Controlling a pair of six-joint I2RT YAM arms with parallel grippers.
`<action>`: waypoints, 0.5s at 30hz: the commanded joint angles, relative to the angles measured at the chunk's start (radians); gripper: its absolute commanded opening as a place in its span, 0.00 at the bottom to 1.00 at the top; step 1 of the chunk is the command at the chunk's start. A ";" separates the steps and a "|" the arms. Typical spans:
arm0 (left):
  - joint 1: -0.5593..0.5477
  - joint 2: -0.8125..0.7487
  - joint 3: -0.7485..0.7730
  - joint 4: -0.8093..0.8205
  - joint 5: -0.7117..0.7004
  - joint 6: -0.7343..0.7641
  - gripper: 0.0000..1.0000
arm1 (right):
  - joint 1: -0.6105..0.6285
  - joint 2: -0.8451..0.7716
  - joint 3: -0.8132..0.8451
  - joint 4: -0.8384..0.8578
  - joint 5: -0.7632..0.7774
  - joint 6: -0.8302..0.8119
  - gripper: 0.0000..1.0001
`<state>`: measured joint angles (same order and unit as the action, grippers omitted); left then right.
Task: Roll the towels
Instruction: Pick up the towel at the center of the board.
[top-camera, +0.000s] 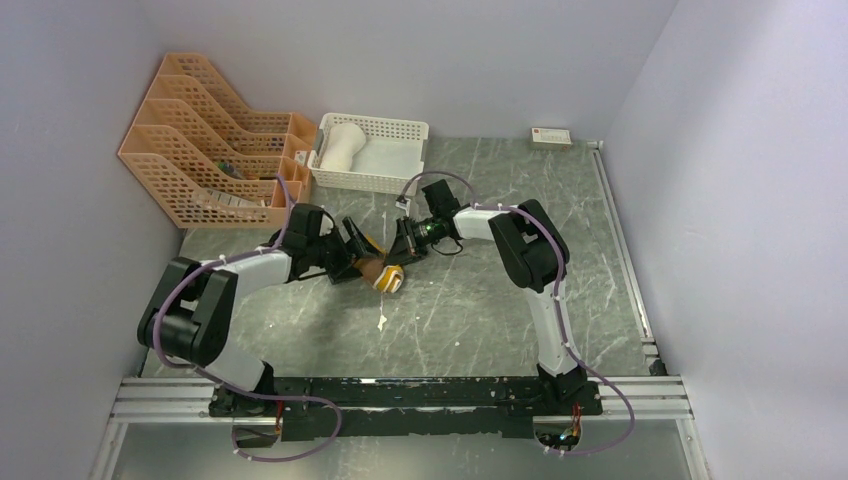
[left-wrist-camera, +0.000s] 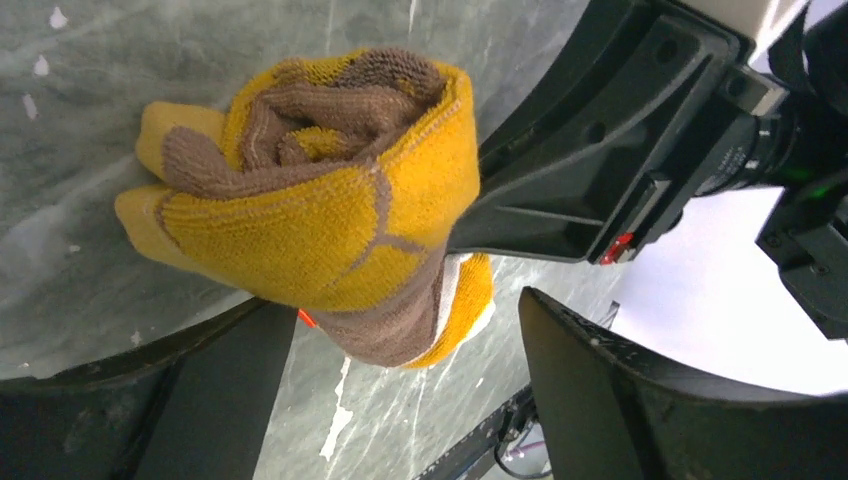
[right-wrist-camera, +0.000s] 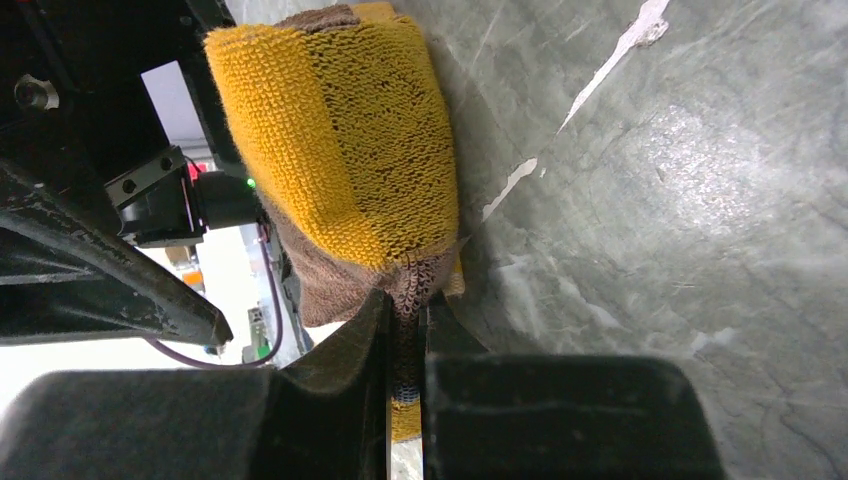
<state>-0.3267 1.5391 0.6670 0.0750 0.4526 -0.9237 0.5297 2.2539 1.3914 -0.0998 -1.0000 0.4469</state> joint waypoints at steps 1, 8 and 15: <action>-0.034 0.024 0.045 -0.061 -0.150 -0.061 0.98 | 0.004 0.018 -0.002 -0.049 0.092 -0.055 0.00; -0.087 0.092 0.063 -0.123 -0.247 -0.171 0.99 | 0.005 0.014 0.001 -0.065 0.103 -0.072 0.00; -0.114 0.087 0.050 -0.192 -0.398 -0.308 0.99 | 0.004 -0.006 -0.007 -0.096 0.123 -0.104 0.00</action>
<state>-0.4171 1.6073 0.7376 -0.0101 0.2302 -1.1461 0.5297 2.2482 1.3952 -0.1284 -0.9829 0.4068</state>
